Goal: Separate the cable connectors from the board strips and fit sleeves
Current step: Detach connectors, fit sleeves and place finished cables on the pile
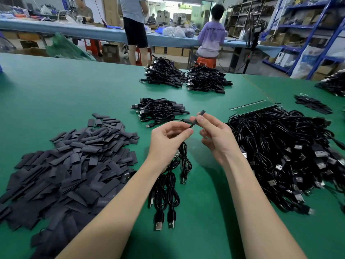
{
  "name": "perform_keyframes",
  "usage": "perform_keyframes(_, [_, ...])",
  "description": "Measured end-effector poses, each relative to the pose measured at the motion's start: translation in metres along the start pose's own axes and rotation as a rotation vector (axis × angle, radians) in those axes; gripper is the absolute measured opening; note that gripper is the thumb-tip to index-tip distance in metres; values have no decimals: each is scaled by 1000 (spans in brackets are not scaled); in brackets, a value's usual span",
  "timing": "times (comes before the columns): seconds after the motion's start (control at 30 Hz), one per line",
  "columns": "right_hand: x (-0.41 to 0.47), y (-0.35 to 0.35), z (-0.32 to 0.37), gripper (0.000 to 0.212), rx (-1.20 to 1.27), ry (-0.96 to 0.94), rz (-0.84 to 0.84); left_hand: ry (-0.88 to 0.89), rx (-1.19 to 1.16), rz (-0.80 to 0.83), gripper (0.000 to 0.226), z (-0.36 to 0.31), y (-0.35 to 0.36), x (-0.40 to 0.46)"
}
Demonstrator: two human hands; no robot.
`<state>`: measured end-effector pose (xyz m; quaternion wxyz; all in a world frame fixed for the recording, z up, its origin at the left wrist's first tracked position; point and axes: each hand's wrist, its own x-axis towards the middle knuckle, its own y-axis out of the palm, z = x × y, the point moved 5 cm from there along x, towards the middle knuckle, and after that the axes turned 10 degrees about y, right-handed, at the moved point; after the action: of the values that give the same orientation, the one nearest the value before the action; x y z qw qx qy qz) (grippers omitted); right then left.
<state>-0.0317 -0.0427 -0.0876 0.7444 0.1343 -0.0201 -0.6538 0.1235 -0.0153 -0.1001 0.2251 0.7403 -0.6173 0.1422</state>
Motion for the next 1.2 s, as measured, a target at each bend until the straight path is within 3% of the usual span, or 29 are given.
perform_keyframes(0.2, [-1, 3, -11, 36, -16, 30, 3, -12, -20, -2, 15, 0, -1, -1])
perform_keyframes(0.5, [-2, 3, 3, 22, -93, -192, -57, -85, -37, 11, 17, 3, 2, -2])
perform_keyframes(0.83, [-3, 11, -9, 25, -73, -186, -79, -126, -50, -31, 12, 10, -3, -2])
perform_keyframes(1.03, [-6, 12, -3, 23, -79, -222, -128, -59, 30, 5, 11, 7, 0, 0])
perform_keyframes(1.2, [-9, 8, 18, 23, 64, -272, -216, -91, 277, 178, 39, 7, 7, -3])
